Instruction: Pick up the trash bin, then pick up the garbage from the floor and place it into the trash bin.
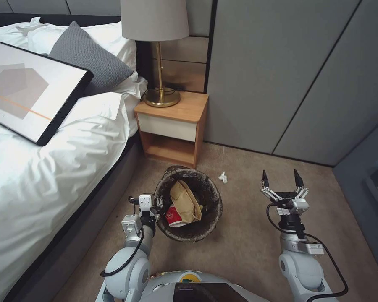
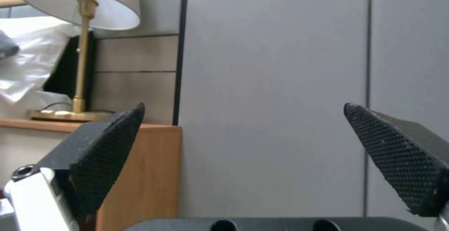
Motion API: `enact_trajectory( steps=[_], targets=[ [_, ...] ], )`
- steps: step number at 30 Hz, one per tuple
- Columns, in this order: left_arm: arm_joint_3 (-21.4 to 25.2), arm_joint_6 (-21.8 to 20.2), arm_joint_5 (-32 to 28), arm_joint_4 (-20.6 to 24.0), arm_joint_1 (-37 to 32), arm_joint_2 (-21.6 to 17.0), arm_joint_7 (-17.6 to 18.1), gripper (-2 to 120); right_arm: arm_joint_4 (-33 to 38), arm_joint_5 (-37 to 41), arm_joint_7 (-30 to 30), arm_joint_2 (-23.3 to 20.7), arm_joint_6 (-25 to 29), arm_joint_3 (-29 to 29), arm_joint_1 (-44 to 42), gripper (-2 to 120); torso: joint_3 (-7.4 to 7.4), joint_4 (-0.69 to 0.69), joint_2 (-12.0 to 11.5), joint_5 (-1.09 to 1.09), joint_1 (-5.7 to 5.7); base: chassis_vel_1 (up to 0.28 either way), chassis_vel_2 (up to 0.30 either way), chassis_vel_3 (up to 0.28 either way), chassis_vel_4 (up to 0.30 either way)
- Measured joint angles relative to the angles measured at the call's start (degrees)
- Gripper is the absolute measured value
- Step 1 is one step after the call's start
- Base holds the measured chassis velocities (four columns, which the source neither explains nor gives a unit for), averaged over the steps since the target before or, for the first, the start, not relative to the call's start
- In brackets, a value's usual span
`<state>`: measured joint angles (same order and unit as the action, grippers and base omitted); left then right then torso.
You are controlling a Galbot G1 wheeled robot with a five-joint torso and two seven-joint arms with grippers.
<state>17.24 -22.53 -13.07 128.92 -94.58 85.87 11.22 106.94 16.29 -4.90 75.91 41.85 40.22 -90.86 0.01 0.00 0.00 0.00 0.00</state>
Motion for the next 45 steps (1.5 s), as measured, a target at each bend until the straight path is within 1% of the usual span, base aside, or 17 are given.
enact_trajectory(
  steps=[4,5,6,7,8,11,17,21,24,25,31,34,37,38,41,42,45],
  targets=[
    [0.00,0.02,0.03,0.04,-0.01,0.02,0.00,3,-0.10,-0.33,-0.03,0.01,0.15,-0.06,0.28,100,0.01,0.00,-0.01,-0.04,0.00,-0.311,0.330,0.342,-0.339],
    [0.00,0.02,0.03,0.05,-0.02,0.03,0.00,3,-0.16,-0.58,-0.02,0.02,0.28,-0.08,0.37,100,0.00,-0.02,0.00,0.00,0.00,-0.322,0.339,0.341,-0.323],
    [0.01,0.03,0.05,0.06,0.00,0.06,0.01,3,-0.33,-1.37,-0.04,0.02,0.99,-0.27,0.71,100,0.00,0.02,0.00,0.03,0.00,-0.310,0.311,0.329,-0.272],
    [0.01,0.03,0.07,0.06,0.03,0.07,0.02,3,-0.36,-1.57,0.03,-0.01,1.46,-0.41,0.87,100,0.01,0.01,0.00,-0.05,0.01,-0.310,0.232,0.280,-0.272],
    [0.01,0.03,0.07,0.06,0.03,0.07,0.02,3,-0.36,-1.57,0.03,-0.01,1.46,-0.41,0.87,100,0.01,0.01,0.00,-0.05,0.01,-0.310,0.232,0.280,-0.272],
    [0.00,0.03,0.07,0.06,0.06,0.10,0.02,3,-0.47,-2.25,0.04,-0.08,2.04,-0.76,1.13,100,0.02,0.00,-0.01,0.02,0.02,-0.175,0.193,0.236,-0.145],
    [0.04,0.03,0.17,0.07,-0.16,0.11,0.04,3,-1.22,-5.17,0.21,-0.57,3.25,-0.98,2.57,100,-0.02,-0.01,0.00,-0.01,0.00,-0.013,0.046,0.007,-0.018],
    [0.11,0.06,0.39,0.28,-0.49,0.19,0.04,3,-1.43,-7.40,1.48,-1.11,2.47,-1.39,3.30,100,-0.02,-0.02,0.00,-0.02,-0.01,0.052,-0.058,-0.074,0.037],
    [0.12,0.10,0.60,0.44,-0.76,0.29,0.11,3,-1.34,-7.90,2.76,-1.44,0.26,-2.52,3.69,100,-0.02,-0.02,0.00,0.00,0.00,0.000,0.000,0.000,0.000],
    [0.11,0.16,0.78,0.47,-0.93,0.36,0.16,3,-1.21,-8.08,4.01,-1.75,-2.07,-3.43,4.07,100,-0.01,-0.01,0.00,0.00,0.00,0.000,0.000,0.000,0.000],
    [-0.22,0.25,0.91,0.53,-1.23,0.29,0.23,3,-2.48,-9.63,5.46,-1.85,-5.35,-4.80,5.61,100,-0.01,0.01,0.00,0.00,0.00,0.000,0.000,0.000,0.000],
    [-0.27,0.32,0.88,0.53,-1.35,-0.07,0.23,3,-2.84,-7.14,2.56,-2.49,-7.11,-5.79,5.70,100,-0.01,-0.01,0.00,0.00,0.00,0.000,0.000,0.000,0.000],
    [0.01,0.33,0.60,0.61,-1.26,-0.48,0.25,3,-3.19,-3.91,-3.21,-4.28,-11.58,-6.92,5.66,100,-0.01,0.00,0.00,-0.01,0.00,0.000,0.000,0.000,0.000],
    [0.01,0.33,0.60,0.61,-1.26,-0.48,0.25,3,-3.19,-3.91,-3.21,-4.28,-11.58,-6.92,5.66,100,-0.01,0.00,0.00,-0.01,0.00,0.000,0.000,0.000,0.000],
    [0.05,0.24,0.09,0.69,-0.68,-0.89,0.28,3,-5.23,-2.91,-4.84,-6.16,-18.61,-8.01,6.47,100,-0.01,-0.01,0.00,0.00,0.00,0.000,0.000,0.000,0.000],
    [0.05,0.24,0.09,0.69,-0.68,-0.89,0.28,3,-5.23,-2.91,-4.84,-6.16,-18.61,-8.01,6.47,100,-0.01,-0.01,0.00,0.00,0.00,0.000,0.000,0.000,0.000],
    [0.23,0.16,-0.09,0.92,-0.66,-1.24,0.30,3,-9.44,-1.67,-5.65,-8.53,-24.43,-9.95,8.37,100,-0.01,0.01,0.00,0.00,0.00,0.000,0.000,0.000,0.000]
  ],
)
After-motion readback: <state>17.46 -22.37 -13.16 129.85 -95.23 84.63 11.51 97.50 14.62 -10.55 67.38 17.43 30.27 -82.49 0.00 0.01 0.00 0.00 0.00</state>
